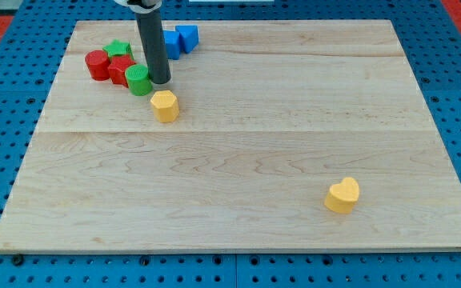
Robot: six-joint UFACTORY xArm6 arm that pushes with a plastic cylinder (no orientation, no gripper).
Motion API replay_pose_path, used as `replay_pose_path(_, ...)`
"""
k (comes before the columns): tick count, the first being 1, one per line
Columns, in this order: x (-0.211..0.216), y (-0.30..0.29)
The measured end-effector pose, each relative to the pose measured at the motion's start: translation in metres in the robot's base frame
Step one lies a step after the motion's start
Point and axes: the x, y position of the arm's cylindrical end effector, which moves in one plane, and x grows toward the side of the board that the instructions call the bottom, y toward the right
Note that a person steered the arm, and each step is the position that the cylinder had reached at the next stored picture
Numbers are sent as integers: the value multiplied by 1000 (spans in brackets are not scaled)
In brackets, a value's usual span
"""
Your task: Point your arm at the yellow hexagon
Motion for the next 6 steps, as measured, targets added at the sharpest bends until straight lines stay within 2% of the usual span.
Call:
replay_pose_path(3,37,-14)
replay_pose_path(4,14,18)
replay_pose_path(6,-11,172)
